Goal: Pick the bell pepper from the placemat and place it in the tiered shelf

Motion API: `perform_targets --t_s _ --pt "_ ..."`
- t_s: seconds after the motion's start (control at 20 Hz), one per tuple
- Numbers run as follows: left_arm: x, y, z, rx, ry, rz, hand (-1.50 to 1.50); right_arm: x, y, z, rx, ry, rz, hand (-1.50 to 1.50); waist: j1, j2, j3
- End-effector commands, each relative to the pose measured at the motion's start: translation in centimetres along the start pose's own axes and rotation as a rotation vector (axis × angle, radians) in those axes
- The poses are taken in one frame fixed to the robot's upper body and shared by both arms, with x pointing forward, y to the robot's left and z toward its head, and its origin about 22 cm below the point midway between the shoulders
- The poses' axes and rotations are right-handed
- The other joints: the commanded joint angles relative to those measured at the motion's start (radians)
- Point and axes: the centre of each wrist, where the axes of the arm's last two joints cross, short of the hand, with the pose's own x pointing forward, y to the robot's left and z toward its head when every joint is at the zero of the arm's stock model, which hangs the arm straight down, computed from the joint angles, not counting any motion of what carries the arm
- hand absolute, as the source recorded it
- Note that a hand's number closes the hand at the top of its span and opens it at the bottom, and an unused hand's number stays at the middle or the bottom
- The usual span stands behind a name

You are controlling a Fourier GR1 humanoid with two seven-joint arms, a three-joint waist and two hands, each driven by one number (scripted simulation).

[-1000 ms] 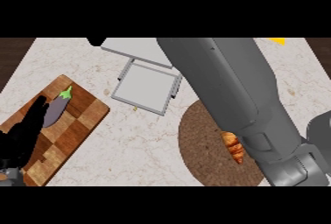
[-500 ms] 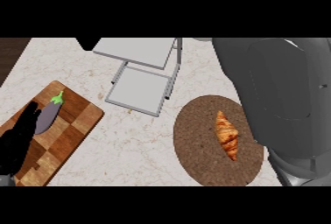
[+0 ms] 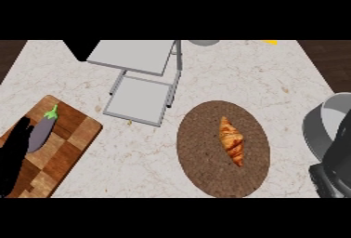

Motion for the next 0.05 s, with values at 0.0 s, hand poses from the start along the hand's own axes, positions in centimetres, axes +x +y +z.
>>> perform_targets --t_s 0.0 --pt "-1.26 0.72 0.97 0.010 0.067 0.012 0.00 -0.61 -4.57 1.24 0.007 0.112 0.093 -1.50 -0.022 -0.008 -0.004"
